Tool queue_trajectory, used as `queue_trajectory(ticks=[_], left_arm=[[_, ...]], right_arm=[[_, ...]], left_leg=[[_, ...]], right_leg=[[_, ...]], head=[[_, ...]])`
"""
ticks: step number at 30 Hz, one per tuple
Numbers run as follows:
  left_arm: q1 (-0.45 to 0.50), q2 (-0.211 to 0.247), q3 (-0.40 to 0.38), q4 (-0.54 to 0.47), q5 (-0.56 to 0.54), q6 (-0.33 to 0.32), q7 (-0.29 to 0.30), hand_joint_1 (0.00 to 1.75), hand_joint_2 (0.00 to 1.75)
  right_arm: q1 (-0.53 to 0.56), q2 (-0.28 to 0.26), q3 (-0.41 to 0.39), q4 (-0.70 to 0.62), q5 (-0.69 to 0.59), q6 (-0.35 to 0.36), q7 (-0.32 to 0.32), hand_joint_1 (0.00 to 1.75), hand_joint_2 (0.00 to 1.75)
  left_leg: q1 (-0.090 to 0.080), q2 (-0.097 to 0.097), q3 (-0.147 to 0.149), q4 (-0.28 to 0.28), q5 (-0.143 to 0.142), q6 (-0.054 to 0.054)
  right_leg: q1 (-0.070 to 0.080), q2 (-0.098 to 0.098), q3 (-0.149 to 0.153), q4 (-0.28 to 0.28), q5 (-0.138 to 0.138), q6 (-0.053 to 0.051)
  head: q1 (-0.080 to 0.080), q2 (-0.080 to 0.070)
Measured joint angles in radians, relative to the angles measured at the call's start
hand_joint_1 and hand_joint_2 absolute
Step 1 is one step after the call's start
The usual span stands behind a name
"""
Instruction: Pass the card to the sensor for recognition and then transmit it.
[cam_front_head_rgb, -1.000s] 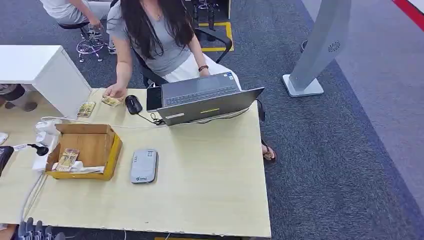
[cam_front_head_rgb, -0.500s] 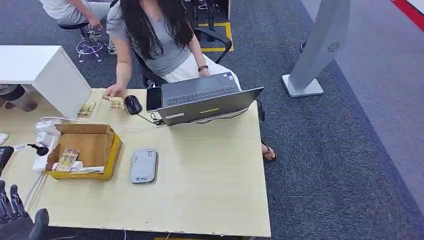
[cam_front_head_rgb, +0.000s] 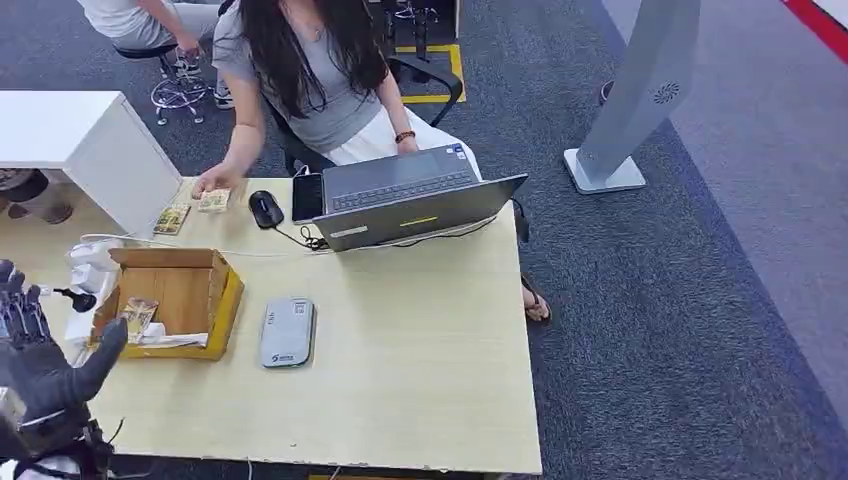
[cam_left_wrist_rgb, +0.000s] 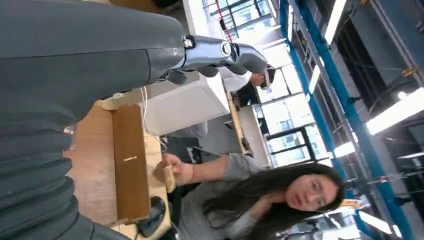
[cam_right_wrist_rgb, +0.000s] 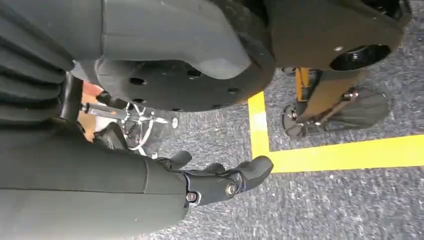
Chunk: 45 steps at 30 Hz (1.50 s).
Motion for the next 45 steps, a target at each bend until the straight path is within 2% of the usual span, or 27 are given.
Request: queue_trajectory(ticks=[7, 30, 31, 32, 42, 45], left_arm=[[-0.111, 0.068, -0.058, 0.129, -0.165, 0.086, 0.082, 0.00, 1.75], [-0.439, 0.251, -0.238, 0.521, -0.745, 0.335, 0.370, 0.00, 1.75], [-0.452, 0.260, -0.244, 0.538, -0.770, 0.347, 0.381, 0.61, 1.75], [-0.467, 0.269, -0.249, 0.559, -0.799, 0.359, 0.395, 1.75, 1.75], [-0.578, 0.345, -0.295, 0.726, -1.054, 0.479, 0.511, 1.75, 1.75], [-0.595, 0.356, -0.301, 0.754, -1.098, 0.496, 0.526, 1.75, 1.75]], right_arm=[[-0.009, -0.009, 0.005, 0.000, 0.013, 0.002, 0.007, 0.00, 1.75], [-0.031, -0.024, 0.038, 0.000, 0.064, 0.021, 0.039, 0.00, 1.75], [-0.032, -0.024, 0.041, 0.000, 0.068, 0.021, 0.039, 0.00, 1.75], [-0.032, -0.025, 0.045, 0.000, 0.071, 0.021, 0.039, 0.00, 1.75], [-0.038, -0.027, 0.073, 0.000, 0.116, 0.023, 0.055, 0.00, 1.75], [-0.039, -0.028, 0.077, 0.000, 0.124, 0.024, 0.056, 0.00, 1.75]], left_leg=[[0.000, 0.000, 0.000, 0.000, 0.000, 0.000], [0.003, 0.002, 0.000, 0.001, 0.001, -0.001], [0.003, 0.002, 0.000, 0.001, 0.001, -0.001], [0.003, 0.002, 0.000, 0.001, 0.001, -0.001], [0.003, 0.003, 0.000, 0.001, 0.001, -0.001], [0.003, 0.003, 0.000, 0.001, 0.001, -0.001]], right_leg=[[0.000, 0.001, 0.000, 0.000, 0.000, -0.001], [0.003, 0.003, -0.001, 0.000, 0.001, -0.002], [0.003, 0.003, -0.001, 0.000, 0.001, -0.002], [0.003, 0.003, -0.001, 0.000, 0.001, -0.002], [0.004, 0.004, -0.001, 0.000, 0.002, -0.003], [0.004, 0.004, -0.001, 0.000, 0.002, -0.003]], head=[[0.000, 0.000], [0.000, 0.000], [0.000, 0.000], [0.000, 0.000], [0.000, 0.000], [0.001, 0.000]])
